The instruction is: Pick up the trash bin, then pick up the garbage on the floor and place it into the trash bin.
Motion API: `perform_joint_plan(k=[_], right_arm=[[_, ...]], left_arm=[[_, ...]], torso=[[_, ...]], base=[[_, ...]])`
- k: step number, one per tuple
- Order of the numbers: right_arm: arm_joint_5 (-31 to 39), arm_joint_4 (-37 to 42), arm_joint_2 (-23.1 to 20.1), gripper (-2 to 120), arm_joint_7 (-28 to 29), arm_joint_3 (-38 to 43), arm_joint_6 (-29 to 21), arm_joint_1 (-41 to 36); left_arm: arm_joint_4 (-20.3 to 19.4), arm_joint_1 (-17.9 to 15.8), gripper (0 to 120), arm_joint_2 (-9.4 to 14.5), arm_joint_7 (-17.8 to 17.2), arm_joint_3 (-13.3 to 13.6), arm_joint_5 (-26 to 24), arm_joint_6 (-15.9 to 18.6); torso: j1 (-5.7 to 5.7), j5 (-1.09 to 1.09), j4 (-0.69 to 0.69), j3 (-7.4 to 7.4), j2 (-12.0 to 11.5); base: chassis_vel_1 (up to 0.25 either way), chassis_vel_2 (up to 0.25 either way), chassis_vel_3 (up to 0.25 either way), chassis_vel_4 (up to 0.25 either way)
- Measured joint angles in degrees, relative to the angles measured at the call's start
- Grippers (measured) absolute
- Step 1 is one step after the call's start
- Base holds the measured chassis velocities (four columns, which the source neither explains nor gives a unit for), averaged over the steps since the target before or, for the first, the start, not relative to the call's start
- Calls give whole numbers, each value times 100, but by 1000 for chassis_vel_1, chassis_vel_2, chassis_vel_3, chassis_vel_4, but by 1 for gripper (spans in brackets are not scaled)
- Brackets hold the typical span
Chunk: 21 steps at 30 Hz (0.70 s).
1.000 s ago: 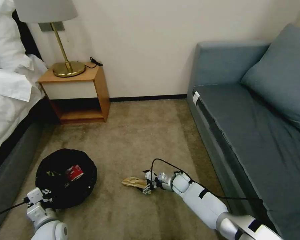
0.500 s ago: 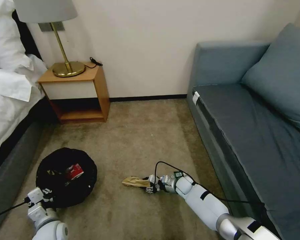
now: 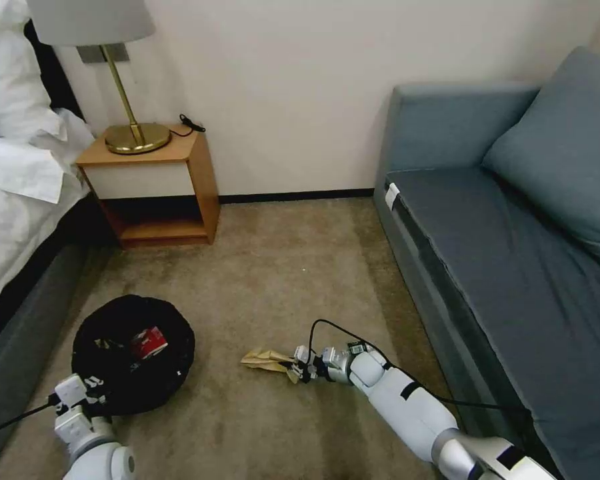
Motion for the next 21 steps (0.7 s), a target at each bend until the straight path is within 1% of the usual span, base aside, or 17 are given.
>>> perform_joint_plan(k=[1, 2, 4, 5, 6, 7, 8, 9, 10, 11, 14, 15, 19, 21], right_arm=[[158, 131, -21, 0, 143, -97, -38, 1], [670, 512, -55, 0, 661, -372, -104, 12], [1215, 896, -25, 0, 1202, -645, -109, 44], [1215, 896, -25, 0, 1202, -645, -109, 44], [1553, 1124, 16, 0, 1460, -817, -109, 66], [1662, 1200, 28, 0, 1542, -874, -112, 72], [2127, 1520, 83, 0, 1797, -1090, -164, 86], [2448, 1754, 133, 0, 1922, -1246, -219, 92], [2448, 1754, 133, 0, 1922, -1246, -219, 92], [2596, 1863, 163, 0, 1980, -1333, -245, 95], [3252, 2341, 304, 0, 2237, -1759, -348, 91], [3252, 2341, 304, 0, 2237, -1759, -348, 91], [3803, 2730, 478, 0, 2317, -2147, -424, 25], [3866, 2772, 509, 0, 2317, -2207, -431, 15]], left_arm=[[-1, 2, 1, -5, 6, 5, 9, -1], [-11, 9, 1, -9, 31, 23, 39, -13], [-21, 15, 1, -5, 60, 46, 68, -20], [-21, 15, 1, -5, 60, 46, 68, -20], [-21, 15, 1, -1, 69, 59, 86, -20], [-22, 14, 1, -1, 71, 63, 91, -21], [-30, 13, 1, -4, 74, 73, 108, -21], [-46, 12, 1, -13, 79, 86, 120, -21], [-46, 12, 1, -13, 79, 86, 120, -21], [-55, 12, 1, -18, 83, 93, 123, -21], [-97, 16, 1, -44, 97, 131, 136, -21], [-97, 16, 1, -44, 97, 131, 136, -21], [-152, 19, 1, -68, 117, 171, 139, -21], [-158, 21, 1, -72, 122, 181, 139, -21]], torso=[[0, 0, 0, 0, 0], [0, -1, 0, 0, 0], [0, -1, 0, 0, 0], [0, -1, 0, 0, 0], [0, -1, 0, 0, 0], [0, -1, 0, 0, 0], [0, -1, 1, 0, 0], [0, -1, 1, 0, 0], [0, -1, 1, 0, 0], [0, -1, 1, 0, 0], [0, -1, 1, 0, 0], [0, -1, 1, 0, 0], [0, -1, 1, 0, 0], [0, -1, 1, 0, 0]], base=[[0, 0, 0, 0], [0, 0, 0, 0], [0, 0, 0, 0], [0, 0, 0, 0], [0, 0, 0, 0], [0, 0, 0, 0], [0, 0, 0, 0], [0, 0, 0, 0], [0, 0, 0, 0], [0, 0, 0, 0], [0, 0, 0, 0], [0, 0, 0, 0], [0, 0, 0, 0], [0, 0, 0, 0]])
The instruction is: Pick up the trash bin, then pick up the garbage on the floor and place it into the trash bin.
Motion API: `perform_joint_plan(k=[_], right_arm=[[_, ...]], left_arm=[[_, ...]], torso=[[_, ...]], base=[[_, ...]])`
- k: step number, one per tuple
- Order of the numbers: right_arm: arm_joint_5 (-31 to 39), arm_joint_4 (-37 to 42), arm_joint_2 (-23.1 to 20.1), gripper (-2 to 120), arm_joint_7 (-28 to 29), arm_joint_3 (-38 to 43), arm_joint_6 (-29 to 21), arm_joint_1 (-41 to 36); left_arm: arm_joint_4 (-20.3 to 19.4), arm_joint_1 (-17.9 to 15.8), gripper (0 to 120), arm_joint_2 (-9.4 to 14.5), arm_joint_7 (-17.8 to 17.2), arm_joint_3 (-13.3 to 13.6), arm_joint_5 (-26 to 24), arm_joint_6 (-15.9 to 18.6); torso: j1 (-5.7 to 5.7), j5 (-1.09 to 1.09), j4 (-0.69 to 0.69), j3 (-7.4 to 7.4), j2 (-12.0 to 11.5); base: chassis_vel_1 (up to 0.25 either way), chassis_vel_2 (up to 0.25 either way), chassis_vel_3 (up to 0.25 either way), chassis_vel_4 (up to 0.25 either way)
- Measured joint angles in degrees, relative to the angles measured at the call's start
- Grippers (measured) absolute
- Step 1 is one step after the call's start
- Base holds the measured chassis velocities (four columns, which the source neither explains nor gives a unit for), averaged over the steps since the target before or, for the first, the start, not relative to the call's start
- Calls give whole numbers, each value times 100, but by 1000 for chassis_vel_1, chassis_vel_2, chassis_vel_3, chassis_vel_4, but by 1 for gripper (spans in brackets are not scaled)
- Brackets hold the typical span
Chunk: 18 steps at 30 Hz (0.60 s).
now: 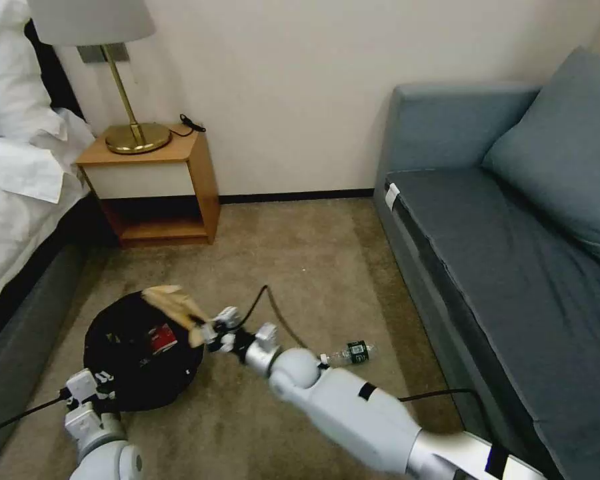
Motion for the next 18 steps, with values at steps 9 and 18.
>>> perform_joint_plan(k=[9, 18], right_arm=[[-264, -461, 287, 0, -35, -217, 2, -61], [-744, -1475, 538, 0, 94, -18, 242, 65]], left_arm=[[-148, 33, 1, -68, 56, 28, -9, 3], [-212, 191, 1, -161, 176, 80, 65, -142]], torso=[[0, 0, 0, 0, 0], [0, 0, 0, 0, 0]], base=[[0, 0, 0, 0], [0, 0, 0, 0]])
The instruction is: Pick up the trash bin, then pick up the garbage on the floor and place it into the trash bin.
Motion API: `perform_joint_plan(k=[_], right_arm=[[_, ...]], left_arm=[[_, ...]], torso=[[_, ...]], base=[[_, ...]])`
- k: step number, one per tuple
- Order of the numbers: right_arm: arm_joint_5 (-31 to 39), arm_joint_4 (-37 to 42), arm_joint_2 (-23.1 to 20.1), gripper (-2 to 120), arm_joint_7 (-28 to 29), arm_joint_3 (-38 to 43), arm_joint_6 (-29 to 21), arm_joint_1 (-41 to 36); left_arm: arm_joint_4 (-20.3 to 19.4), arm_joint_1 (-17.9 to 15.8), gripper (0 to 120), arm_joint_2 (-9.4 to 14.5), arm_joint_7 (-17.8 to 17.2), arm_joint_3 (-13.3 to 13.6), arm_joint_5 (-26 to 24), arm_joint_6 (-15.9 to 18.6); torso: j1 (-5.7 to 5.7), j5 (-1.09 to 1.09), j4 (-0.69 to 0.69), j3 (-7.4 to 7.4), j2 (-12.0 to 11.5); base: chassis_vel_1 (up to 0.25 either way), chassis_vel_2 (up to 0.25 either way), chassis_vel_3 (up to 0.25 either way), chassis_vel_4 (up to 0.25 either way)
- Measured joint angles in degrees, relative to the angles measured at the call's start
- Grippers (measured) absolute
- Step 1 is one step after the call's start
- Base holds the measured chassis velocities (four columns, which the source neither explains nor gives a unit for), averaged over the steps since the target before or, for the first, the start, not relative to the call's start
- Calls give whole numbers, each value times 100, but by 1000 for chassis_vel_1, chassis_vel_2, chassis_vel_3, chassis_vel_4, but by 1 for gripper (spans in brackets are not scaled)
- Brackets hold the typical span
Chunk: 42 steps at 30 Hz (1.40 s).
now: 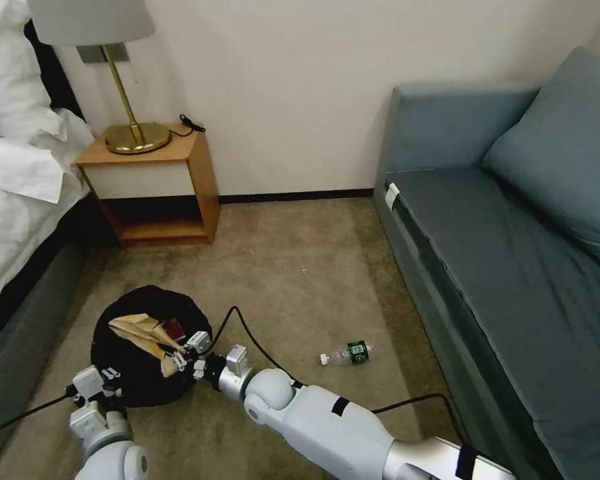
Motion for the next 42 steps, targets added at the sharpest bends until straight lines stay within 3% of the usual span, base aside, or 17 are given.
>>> perform_joint_plan(k=[4, 16, 24, 26, 28, 30, 32, 34, 37, 38, 40, 42], right_arm=[[-168, -213, 10, 5, 101, 66, 109, 32], [-225, -39, 3, 50, 181, 101, 152, 63], [-208, 555, 1, 77, 181, -9, 155, 6], [-212, 866, -99, 86, 179, -47, 154, -41], [-330, 1290, -497, 96, 158, -84, 51, -80], [-375, 1357, -575, 98, 126, -83, 16, -85], [-675, 1605, -1054, 99, -325, 64, -141, -136], [-748, 1640, -1174, 100, -490, 144, -173, -153], [-1429, 1732, -1821, 100, -1720, 772, -336, -263], [-1429, 1732, -1821, 100, -1720, 772, -336, -263], [-1861, 1696, -2010, 100, -2288, 1125, -374, -291], [-2828, 1533, -2223, 100, -2783, 1571, -356, -313]], left_arm=[[-1, 37, 1, -16, 31, 5, 48, -45], [34, -37, 1, -91, 34, 14, 89, -71], [252, -157, 1, -70, -14, -19, 115, -93], [312, -219, 1, -42, -44, -44, 119, -100], [321, -246, 1, 25, -96, -72, 108, -101], [313, -245, 1, 33, -99, -71, 105, -101], [242, -235, 1, 62, -102, -70, 93, -101], [229, -235, 1, 64, -104, -70, 92, -101], [204, -248, 1, 51, -104, -43, 107, -95], [204, -248, 1, 51, -104, -43, 107, -95], [198, -250, 1, 43, -103, -30, 123, -92], [198, -255, 1, 39, -103, -19, 138, -89]], torso=[[0, 0, -1, 0, 0], [0, 0, 0, 0, 0], [0, 0, 0, 0, 0], [0, 1, 1, 0, 0], [0, 1, 1, 0, 0], [0, 2, 1, 0, 0], [0, 1, 0, 0, 0], [0, 2, 0, 0, 0], [0, 2, -2, 0, 0], [0, 2, -2, 0, 0], [0, 3, -1, 0, 0], [0, 3, -1, 0, 0]], base=[[0, 0, 0, 0], [0, 0, 0, 0], [0, 0, 0, 0], [0, 0, 0, 0], [0, 0, 0, 0], [0, 0, 0, 0], [0, 0, 0, 0], [0, 0, 0, 0], [0, 0, 0, 0], [0, 0, 0, 0], [0, 0, 0, 0], [0, 0, 0, 0]])
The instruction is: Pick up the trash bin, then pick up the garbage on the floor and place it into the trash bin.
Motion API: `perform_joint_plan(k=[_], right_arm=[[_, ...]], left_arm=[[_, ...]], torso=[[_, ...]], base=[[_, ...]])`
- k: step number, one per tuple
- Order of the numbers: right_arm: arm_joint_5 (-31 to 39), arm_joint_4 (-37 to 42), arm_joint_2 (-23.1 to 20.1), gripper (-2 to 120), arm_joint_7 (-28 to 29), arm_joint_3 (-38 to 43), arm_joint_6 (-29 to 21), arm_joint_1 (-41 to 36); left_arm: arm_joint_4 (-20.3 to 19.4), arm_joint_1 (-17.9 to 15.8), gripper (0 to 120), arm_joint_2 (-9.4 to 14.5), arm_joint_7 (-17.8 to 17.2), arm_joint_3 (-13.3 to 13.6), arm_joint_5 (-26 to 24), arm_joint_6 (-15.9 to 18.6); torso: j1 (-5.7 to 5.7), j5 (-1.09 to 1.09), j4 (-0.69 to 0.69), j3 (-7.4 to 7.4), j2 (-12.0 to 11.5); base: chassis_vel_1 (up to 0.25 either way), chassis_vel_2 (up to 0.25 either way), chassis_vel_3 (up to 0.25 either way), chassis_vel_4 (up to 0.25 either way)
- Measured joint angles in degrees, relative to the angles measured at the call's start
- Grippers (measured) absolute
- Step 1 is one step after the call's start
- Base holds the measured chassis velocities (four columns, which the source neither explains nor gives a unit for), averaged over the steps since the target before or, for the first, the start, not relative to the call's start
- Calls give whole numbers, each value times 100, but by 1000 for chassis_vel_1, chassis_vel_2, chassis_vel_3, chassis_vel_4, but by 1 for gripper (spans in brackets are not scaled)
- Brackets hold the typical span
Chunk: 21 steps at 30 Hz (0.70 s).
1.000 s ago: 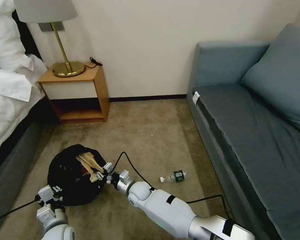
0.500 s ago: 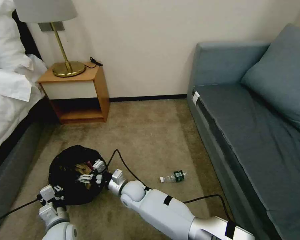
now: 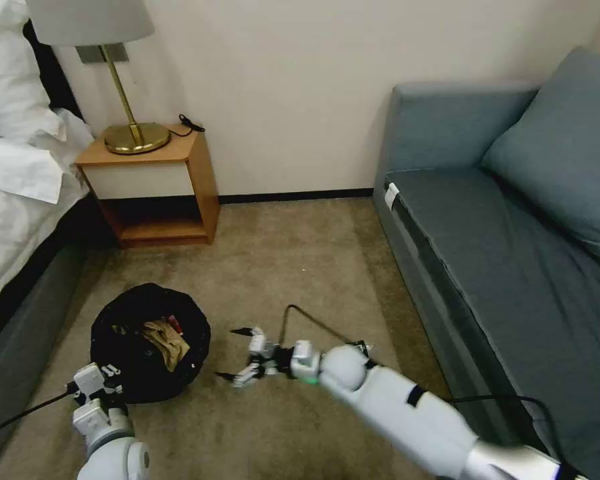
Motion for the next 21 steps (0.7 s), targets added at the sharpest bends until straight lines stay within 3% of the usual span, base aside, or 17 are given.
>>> perform_joint_plan(k=[2, 4, 12, 21], right_arm=[[-207, -44, -31, 100, -41, 82, 25, -1], [-1215, -358, -131, 100, -427, 524, 222, 0], [-2433, -753, -187, 100, -1138, 1333, 400, 6], [-2932, -1035, -203, 100, -1548, 1656, 399, 198]], left_arm=[[0, -2, 1, 0, 0, 0, 1, 0], [0, -11, 1, 0, 0, 1, -6, 3], [29, 6, 1, 1, -1, -18, -20, 4], [51, -5, 1, -46, 13, -7, 6, 4]], torso=[[0, 0, 0, 0, 0], [0, 0, 0, 0, 0], [0, -2, 1, 0, 0], [0, -3, 1, 0, 0]], base=[[0, 0, 0, 0], [0, 0, 0, 0], [0, 0, 0, 0], [0, 0, 0, 0]])
